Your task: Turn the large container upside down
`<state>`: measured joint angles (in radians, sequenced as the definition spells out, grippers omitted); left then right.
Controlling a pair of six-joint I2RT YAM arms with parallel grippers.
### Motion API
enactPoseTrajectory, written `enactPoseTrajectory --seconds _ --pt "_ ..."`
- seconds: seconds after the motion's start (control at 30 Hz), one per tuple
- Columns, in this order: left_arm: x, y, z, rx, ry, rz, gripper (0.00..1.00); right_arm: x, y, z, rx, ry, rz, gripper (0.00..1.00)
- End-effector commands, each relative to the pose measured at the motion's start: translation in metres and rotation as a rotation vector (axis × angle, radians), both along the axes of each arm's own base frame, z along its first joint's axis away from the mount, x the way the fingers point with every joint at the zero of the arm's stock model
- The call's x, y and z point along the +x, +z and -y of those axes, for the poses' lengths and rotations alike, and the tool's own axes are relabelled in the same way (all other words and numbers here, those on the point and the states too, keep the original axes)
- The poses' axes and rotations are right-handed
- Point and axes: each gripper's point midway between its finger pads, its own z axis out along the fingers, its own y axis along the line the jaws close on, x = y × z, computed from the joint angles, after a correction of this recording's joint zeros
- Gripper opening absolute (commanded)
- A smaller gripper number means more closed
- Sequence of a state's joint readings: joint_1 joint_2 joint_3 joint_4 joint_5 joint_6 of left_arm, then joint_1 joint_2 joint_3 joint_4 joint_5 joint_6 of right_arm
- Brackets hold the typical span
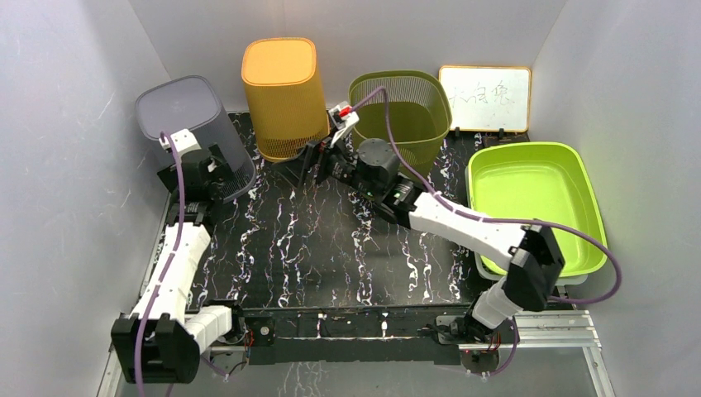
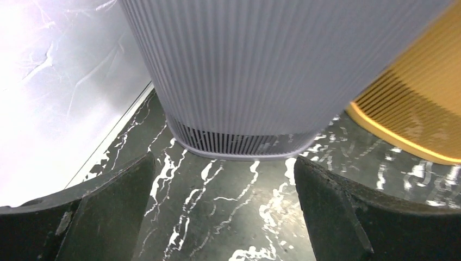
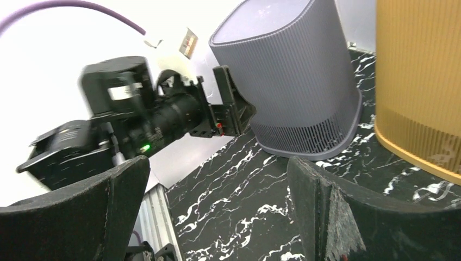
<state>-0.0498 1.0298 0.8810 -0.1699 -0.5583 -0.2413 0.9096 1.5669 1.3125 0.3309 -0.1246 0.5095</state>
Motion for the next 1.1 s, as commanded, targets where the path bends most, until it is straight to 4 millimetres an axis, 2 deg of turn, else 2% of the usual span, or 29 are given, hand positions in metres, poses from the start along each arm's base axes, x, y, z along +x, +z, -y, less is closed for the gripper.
enactPoseTrajectory --seconds 0.0,0.17,0.3,0.57,0.7,0.83,0.9,1.07 --pt "0.028 -0.012 -0.013 -0.02 -0.07 0.044 0.98 -0.006 0.024 0.033 -0.03 -0.081 0.088 0.98" --pt "0.055 -0.018 -0.017 0.014 -0.131 0.073 0.98 -0.003 0.03 0.062 -0.061 -0.188 0.112 0.98" --pt "0.087 -0.024 -0.014 0.047 -0.219 0.071 0.98 0.008 0.029 0.082 -0.14 -0.289 0.126 0.98" --pt "0.162 -0.047 -0.021 0.071 -0.352 0.04 0.98 0.027 0.029 0.103 -0.248 -0.406 0.148 0.98" --pt "0.19 -0.05 -0.025 0.082 -0.403 0.049 0.98 0.037 0.023 0.111 -0.269 -0.455 0.143 0.98" --pt "0.203 -0.048 -0.027 0.084 -0.413 0.05 0.98 0.049 0.017 0.116 -0.323 -0.497 0.146 0.98" --pt "0.204 -0.046 -0.026 0.086 -0.426 0.049 0.98 0.055 0.02 0.12 -0.345 -0.515 0.157 0.98" --pt "0.191 -0.036 -0.025 0.063 -0.401 0.042 0.99 0.073 0.036 0.13 -0.395 -0.554 0.183 0.98"
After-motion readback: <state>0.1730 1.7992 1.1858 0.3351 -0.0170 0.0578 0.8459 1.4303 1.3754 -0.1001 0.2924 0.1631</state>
